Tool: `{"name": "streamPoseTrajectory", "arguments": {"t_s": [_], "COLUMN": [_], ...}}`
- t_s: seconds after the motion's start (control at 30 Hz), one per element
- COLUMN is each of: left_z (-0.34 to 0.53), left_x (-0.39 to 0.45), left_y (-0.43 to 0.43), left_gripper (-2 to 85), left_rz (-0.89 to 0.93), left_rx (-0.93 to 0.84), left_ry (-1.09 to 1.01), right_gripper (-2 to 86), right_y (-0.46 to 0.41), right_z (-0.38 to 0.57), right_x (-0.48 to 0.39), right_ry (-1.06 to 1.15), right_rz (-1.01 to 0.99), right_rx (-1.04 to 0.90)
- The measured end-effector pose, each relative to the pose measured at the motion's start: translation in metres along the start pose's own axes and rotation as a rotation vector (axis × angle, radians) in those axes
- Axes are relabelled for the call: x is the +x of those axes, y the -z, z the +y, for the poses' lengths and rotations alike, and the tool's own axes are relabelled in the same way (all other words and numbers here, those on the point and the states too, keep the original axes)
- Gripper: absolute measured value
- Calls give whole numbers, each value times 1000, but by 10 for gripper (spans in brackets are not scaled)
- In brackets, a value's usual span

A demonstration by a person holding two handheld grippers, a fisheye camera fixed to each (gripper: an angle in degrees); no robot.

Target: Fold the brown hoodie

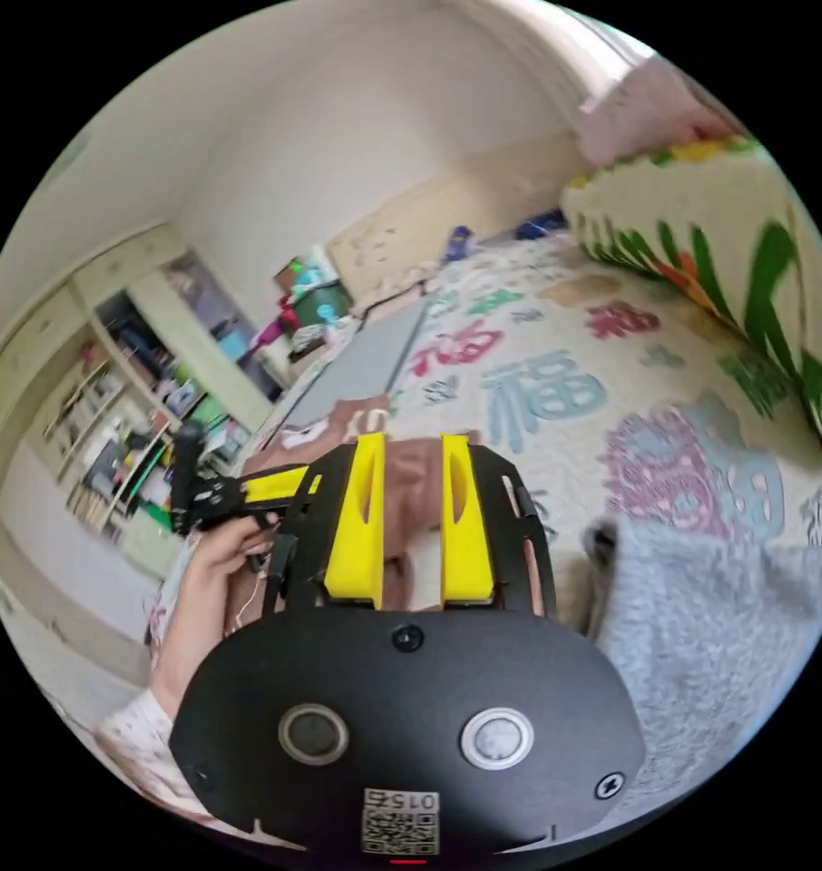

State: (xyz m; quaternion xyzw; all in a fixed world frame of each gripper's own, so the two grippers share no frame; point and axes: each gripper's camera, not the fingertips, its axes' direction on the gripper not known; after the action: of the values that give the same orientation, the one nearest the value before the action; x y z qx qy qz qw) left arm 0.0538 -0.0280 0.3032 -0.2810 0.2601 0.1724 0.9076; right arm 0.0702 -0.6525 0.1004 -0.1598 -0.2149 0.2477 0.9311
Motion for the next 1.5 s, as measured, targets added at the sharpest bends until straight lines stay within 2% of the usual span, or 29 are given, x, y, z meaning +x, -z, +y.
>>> {"name": "streamPoseTrajectory", "arguments": {"t_s": [0.1, 0.2, 0.3, 0.37, 0.47, 0.53, 0.63, 0.8, 0.87, 0.97, 1.03, 1.1, 1.17, 1.23, 1.33, 1.37, 1.4, 1.43, 1.5], "left_z": [-8, -17, -24, -25, -30, -41, -61, -82, -88, -101, -110, -111, -108, -89, -27, -11, 21, 50, 89], "left_x": [-7, -22, -45, -62, -80, -77, -58, -44, -43, -36, -28, -19, -8, -6, -6, -5, -3, -2, -2], "left_y": [13, 30, 51, 64, 86, 109, 139, 171, 177, 184, 200, 217, 240, 295, 371, 383, 403, 414, 424], "left_gripper": [129, 134, 145, 152, 163, 174, 201, 218, 205, 126, 27, 12, 4, -1, -3, -3, -4, -4, -4], "left_rz": [34, 120, 261, 382, 578, 674, 704, 777, 725, 613, 558, 540, 480, 379, 384, 385, 386, 389, 407], "left_rx": [8, 28, 83, 137, 205, 237, 229, 256, 238, 181, 190, 224, 256, 265, 324, 339, 356, 347, 341], "left_ry": [14, 74, 186, 265, 362, 329, 274, 296, 308, 278, 264, 279, 279, 318, 339, 344, 363, 405, 492], "right_gripper": [152, 135, 74, 60, 44, 36, 34, 40, 41, 42, 44, 47, 57, 69, 65, 63, 67, 79, 111], "right_y": [-43, -53, -66, -56, -19, 3, 12, -9, -23, -38, -38, -26, -7, 27, 47, 45, 35, 22, 5], "right_z": [3, 11, 21, 28, 46, 65, 100, 172, 195, 227, 240, 246, 249, 255, 278, 278, 269, 261, 265], "right_x": [15, 7, 15, 20, 15, -8, -53, -121, -133, -140, -133, -124, -111, -81, -46, -41, -33, -29, -24], "right_ry": [-9, 53, 88, 92, 154, 281, 492, 801, 857, 940, 944, 938, 925, 862, 880, 860, 812, 829, 898], "right_rz": [96, 158, 56, 25, -144, -219, -230, -81, -13, 51, 61, 34, 40, 69, 151, 181, 220, 212, 197], "right_rx": [-97, -115, -186, -148, -6, 51, 61, 8, -15, -32, -31, -1, 67, 260, 474, 478, 388, 222, 18]}}
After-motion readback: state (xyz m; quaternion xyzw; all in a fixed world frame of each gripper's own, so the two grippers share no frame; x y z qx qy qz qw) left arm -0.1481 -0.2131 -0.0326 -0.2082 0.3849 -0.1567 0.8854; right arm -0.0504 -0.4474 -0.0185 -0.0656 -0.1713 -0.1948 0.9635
